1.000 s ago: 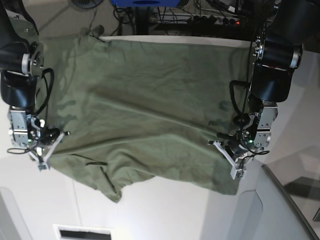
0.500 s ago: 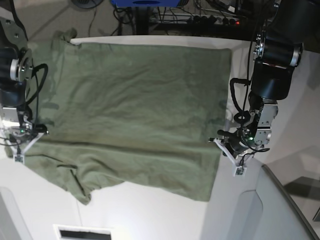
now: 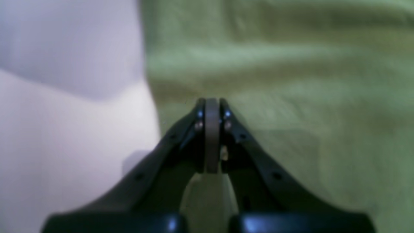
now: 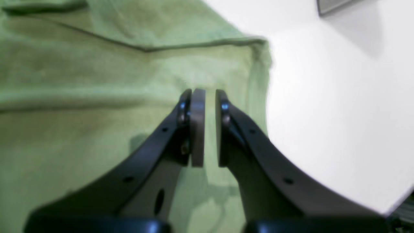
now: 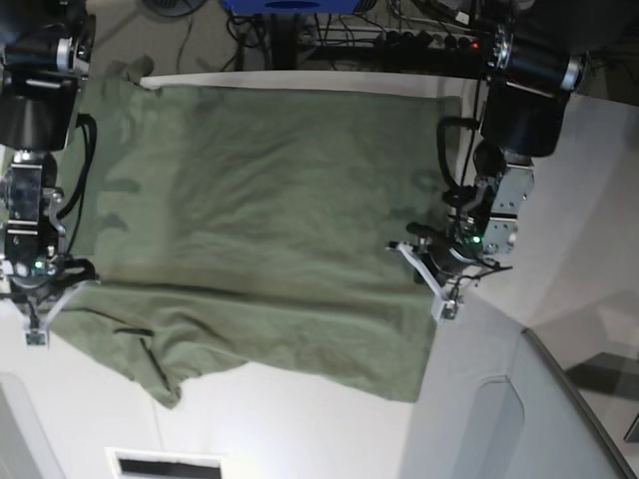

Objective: Layout the t-shirt on the table in an organized manner, then fold the t-shirt properly
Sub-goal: 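Slide both grippers back along the shirt, smoothing it flat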

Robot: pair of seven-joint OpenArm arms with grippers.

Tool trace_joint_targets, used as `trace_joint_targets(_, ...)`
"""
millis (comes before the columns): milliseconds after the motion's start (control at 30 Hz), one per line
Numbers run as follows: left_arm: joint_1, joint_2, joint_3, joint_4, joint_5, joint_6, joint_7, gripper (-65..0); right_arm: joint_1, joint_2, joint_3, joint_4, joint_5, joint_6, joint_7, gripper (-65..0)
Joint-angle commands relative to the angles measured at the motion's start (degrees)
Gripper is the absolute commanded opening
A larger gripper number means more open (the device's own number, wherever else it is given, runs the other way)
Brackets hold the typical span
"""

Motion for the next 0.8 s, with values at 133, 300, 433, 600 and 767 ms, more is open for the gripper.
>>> trace_joint_targets(133,-0.5,2.0,0.0,-0.3,-0.2,-0.1,-1.3,-65.0,-3.8,-1.6,3.9,5.2,-0.1,0.6,-5.0,-59.3)
trace_joint_targets(300,0.1,1.0,0.0,-3.5,-0.2,-0.1,-5.7,-65.0,-6.6,-1.6,4.2,3.3,0.0,0.6,-4.5,-59.3)
trace_joint_targets(433,0.8,-0.7,0.0,-4.6,-0.2,-0.1,-6.5,-65.0,-6.7,-1.6,4.2,0.2,0.0,0.6,-4.5,-59.3)
trace_joint_targets(600,2.2,-3.9,-0.6,-2.4,-0.3,-0.1,-6.6,-65.0,-7.0,-1.8,3.9,-1.0,0.0,0.6,-4.4,-59.3)
trace_joint_targets(767,2.4,-5.7,-0.6,3.7,-0.4,-0.1,-6.2,-65.0,-7.0,-2.7,3.9,-0.9,0.0,0.6,-4.4,-59.3)
